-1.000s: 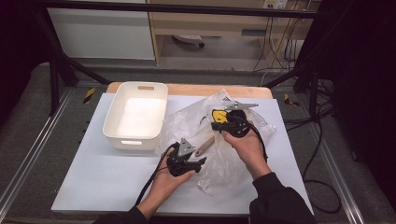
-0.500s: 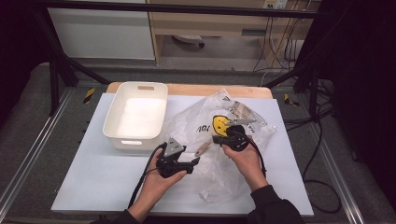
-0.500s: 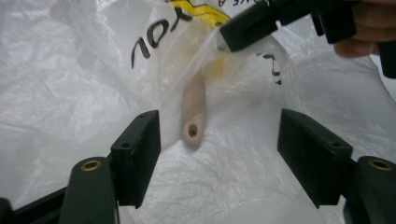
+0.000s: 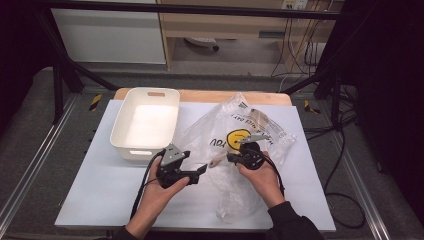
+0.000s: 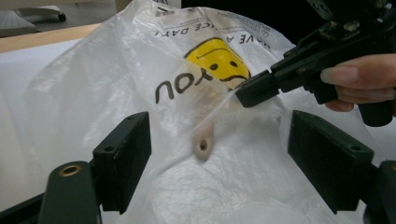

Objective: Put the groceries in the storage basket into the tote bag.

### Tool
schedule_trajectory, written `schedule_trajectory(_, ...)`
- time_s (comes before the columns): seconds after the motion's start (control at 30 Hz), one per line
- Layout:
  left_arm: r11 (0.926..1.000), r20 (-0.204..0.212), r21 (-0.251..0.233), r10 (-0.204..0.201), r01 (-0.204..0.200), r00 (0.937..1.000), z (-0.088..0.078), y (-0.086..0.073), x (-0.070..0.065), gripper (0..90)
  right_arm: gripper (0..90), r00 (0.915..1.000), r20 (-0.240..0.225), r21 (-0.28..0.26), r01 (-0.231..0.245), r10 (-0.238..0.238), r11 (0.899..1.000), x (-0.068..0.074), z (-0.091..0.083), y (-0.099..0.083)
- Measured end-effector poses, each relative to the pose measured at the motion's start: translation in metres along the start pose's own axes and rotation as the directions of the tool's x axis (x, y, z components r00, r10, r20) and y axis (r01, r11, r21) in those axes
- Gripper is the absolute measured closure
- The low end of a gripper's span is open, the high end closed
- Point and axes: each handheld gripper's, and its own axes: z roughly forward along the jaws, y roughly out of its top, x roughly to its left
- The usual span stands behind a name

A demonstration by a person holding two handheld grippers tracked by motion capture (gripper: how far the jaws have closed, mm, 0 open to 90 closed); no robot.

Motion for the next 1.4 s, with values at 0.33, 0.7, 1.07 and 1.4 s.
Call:
schedule_trajectory(0.33,0.9995,-0.086,-0.031,-0.009,0.007,0.9962,-0.034,0.0,0.016,19.7,89.9,0.9992,-0.025,0.039,0.033,-0.032,0.999,0.006,0.003,-0.007)
schedule_trajectory(0.7,0.9994,-0.171,-0.033,0.005,-0.011,0.9852,-0.054,-0.012,0.033,20.9,89.6,0.9976,-0.053,0.097,0.049,-0.044,0.994,0.001,0.003,-0.023)
schedule_trajectory(1.07,0.999,-0.208,0.042,0.027,-0.019,0.9777,-0.06,-0.038,0.038,24.3,72.9,0.9954,-0.033,0.098,0.093,-0.09,0.991,0.008,0.004,-0.025)
schedule_trajectory(1.4,0.9974,-0.227,0.072,0.006,0.011,0.974,-0.048,-0.048,0.044,26.3,33.1,0.9927,0.019,0.018,0.119,-0.119,0.993,0.019,-0.012,-0.028)
